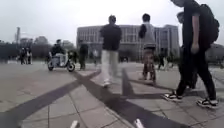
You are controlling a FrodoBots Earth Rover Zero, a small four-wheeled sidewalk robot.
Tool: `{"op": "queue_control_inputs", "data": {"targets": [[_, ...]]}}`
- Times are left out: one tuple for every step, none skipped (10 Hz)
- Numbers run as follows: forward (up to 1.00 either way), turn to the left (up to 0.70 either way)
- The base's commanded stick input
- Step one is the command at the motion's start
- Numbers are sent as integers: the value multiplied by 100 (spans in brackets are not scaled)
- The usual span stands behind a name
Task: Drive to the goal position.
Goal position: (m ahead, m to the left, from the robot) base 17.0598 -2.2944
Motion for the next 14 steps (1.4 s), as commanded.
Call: {"op": "queue_control_inputs", "data": {"targets": [[85, -2], [85, -2], [85, -2], [85, -2], [85, -2], [85, -2], [85, -2], [85, -2], [85, -2], [85, -2], [85, -2], [85, -2], [85, -2], [85, -2]]}}
